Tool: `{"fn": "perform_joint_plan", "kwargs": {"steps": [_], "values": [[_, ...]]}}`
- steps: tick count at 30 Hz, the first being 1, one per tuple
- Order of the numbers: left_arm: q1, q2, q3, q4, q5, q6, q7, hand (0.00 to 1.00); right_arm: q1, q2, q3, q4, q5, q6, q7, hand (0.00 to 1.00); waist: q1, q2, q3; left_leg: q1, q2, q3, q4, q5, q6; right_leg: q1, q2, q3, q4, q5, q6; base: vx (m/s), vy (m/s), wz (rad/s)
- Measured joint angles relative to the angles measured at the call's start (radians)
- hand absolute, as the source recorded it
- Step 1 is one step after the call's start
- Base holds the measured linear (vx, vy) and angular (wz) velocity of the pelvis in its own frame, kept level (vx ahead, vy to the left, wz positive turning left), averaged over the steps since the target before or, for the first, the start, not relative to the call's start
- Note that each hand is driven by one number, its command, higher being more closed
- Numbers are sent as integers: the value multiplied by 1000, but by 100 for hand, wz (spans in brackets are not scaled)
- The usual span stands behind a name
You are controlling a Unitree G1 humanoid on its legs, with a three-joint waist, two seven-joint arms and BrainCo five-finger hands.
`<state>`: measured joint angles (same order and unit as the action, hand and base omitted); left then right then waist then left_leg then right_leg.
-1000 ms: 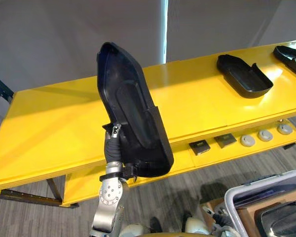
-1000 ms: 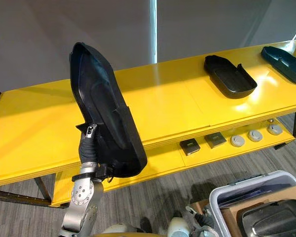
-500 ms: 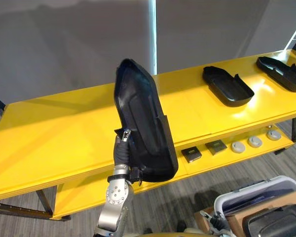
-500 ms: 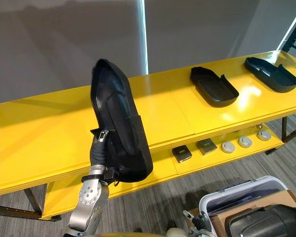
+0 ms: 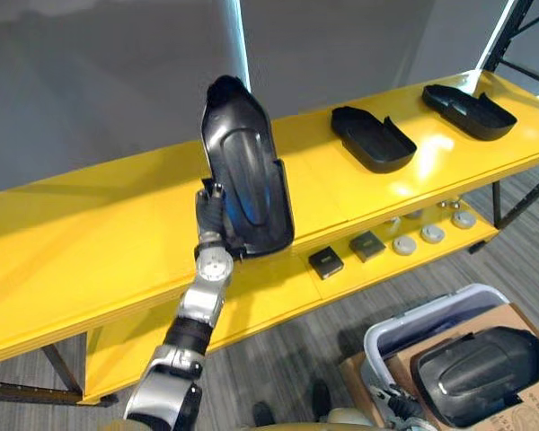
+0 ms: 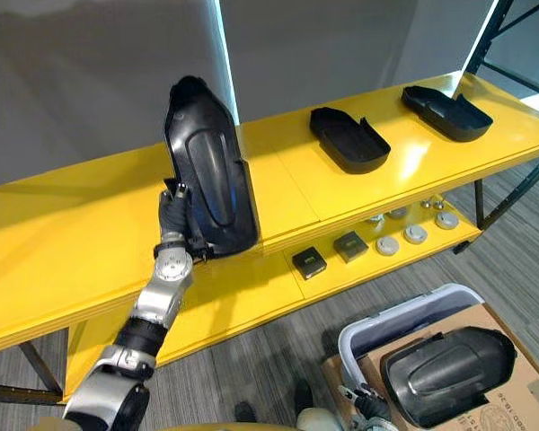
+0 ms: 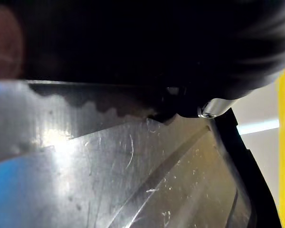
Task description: Walk over and take plastic housings, then place them on the shelf
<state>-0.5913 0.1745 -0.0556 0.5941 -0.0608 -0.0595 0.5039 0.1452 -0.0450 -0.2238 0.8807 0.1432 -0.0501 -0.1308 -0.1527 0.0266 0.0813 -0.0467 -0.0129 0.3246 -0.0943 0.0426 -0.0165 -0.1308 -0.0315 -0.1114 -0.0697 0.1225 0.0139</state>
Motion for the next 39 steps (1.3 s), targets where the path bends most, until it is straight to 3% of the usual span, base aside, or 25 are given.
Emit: {"fn": "perform_joint_plan", "kwargs": {"steps": [4, 5, 13, 22, 31, 39], "values": [[-105, 4, 29, 94, -60, 13, 6, 100, -6, -3, 8, -11, 0, -1, 0, 0, 3, -1, 22, -41, 0, 2, 0, 4, 6, -47, 1, 6, 10, 3, -5, 45, 21, -2], [-143, 7, 29, 111, -80, 13, 10, 0, -8, -3, 8, -22, 0, -1, 0, 0, 5, 0, 37, -53, 0, 2, 1, 6, 9, -60, 1, 5, 15, 3, -5, 34, 23, -3], [-237, -16, 46, 122, -86, 13, 31, 0, -22, 2, 45, -72, 1, -10, -1, 0, 5, 0, 69, -84, -1, 12, 1, 7, 10, -118, 0, 33, 52, -1, -7, 17, 18, -9], [-256, -34, 96, 121, -80, 13, 103, 0, -23, -1, 45, -72, 3, -23, -1, 0, 4, 4, 93, -80, -1, 8, 0, 5, 7, -120, 0, 34, 66, -3, -9, 0, 0, 0], [-256, -33, 150, 39, 24, 34, 200, 0, -23, -5, 44, -58, 3, -41, -1, 0, 4, 5, 94, -78, -4, 6, 0, 13, 19, -117, -1, 37, 63, -2, -10, 20, 5, 0], [-255, -20, 149, -27, 116, 51, 189, 0, -29, -13, 45, -32, 4, -51, 0, 0, 4, 5, 94, -66, -6, 2, 0, 16, 23, -95, -2, 34, 44, 6, -9, 19, 6, 1]]}}
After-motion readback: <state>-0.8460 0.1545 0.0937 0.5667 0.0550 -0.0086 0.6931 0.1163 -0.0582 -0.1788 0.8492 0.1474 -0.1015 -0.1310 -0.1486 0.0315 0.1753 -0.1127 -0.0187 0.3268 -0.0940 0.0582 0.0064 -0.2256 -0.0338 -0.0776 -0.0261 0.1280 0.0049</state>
